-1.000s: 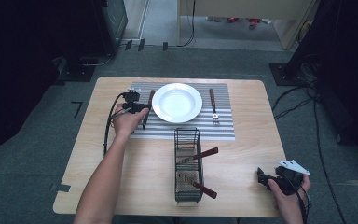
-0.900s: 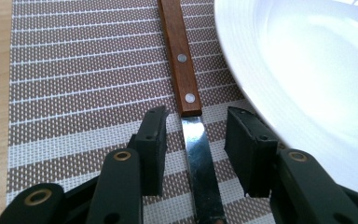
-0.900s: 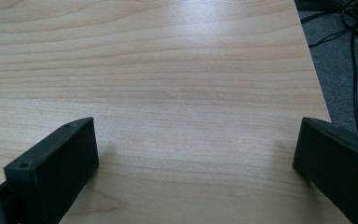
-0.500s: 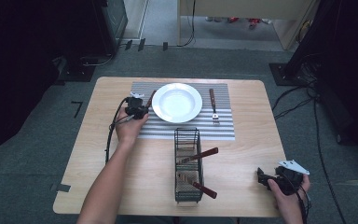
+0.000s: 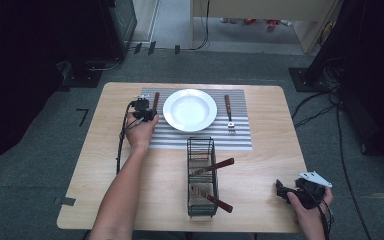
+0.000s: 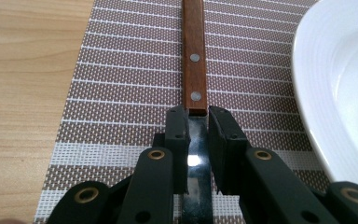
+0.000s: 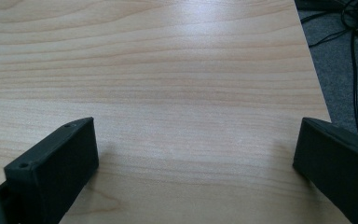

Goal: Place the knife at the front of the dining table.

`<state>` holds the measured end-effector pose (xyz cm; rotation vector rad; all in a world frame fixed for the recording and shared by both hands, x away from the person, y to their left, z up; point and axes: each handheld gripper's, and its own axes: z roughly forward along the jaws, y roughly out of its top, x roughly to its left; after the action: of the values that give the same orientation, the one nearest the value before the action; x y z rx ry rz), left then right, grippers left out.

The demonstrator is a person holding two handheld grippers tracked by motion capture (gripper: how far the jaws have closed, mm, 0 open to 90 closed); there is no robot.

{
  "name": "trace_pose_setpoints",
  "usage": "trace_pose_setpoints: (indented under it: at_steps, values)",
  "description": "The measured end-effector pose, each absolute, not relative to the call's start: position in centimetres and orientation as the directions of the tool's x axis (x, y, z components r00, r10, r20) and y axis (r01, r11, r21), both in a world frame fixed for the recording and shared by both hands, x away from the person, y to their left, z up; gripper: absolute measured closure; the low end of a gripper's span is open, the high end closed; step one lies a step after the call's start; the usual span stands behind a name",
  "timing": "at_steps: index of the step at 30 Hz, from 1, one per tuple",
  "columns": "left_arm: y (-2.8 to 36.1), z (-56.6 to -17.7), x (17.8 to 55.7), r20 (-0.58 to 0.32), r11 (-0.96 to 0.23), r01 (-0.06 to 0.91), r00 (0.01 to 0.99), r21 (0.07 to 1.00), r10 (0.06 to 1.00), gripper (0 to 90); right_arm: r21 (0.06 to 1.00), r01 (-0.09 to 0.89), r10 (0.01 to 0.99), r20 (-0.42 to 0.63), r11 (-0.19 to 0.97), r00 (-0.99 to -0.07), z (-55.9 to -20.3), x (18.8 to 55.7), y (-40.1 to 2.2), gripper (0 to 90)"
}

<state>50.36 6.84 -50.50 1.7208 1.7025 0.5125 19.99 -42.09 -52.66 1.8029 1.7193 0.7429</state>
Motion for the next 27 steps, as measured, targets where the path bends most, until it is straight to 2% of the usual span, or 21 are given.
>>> trace_pose_setpoints:
  at_steps: [6,8,11,18,27]
  values:
    - [6.59,-50.4,50.31,-0.216,0.081,0.737,0.09,0.671,0.972,76.9,0.709,0.704,0.999,0.027,-0.045,0.036,-52.66,19.99,-42.09,0.0]
    - [6.67,-50.31,50.35,-0.203,0.071,0.733,0.093,0.676,0.975,71.8,0.709,0.704,0.999,0.027,-0.044,0.036,-52.66,19.99,-42.09,0.0]
    - [6.73,-50.31,50.41,-0.194,0.061,0.735,0.098,0.675,0.976,70.5,0.709,0.704,0.999,0.027,-0.045,0.036,-52.66,19.99,-42.09,0.0]
    - [6.81,-50.38,50.19,-0.184,0.044,0.742,0.108,0.669,0.977,78.0,0.709,0.704,0.999,0.027,-0.044,0.036,-52.66,19.99,-42.09,0.0]
    - [6.88,-50.34,49.74,-0.181,0.041,0.743,0.109,0.668,0.978,79.2,0.709,0.704,0.999,0.027,-0.045,0.036,-52.66,19.99,-42.09,0.0]
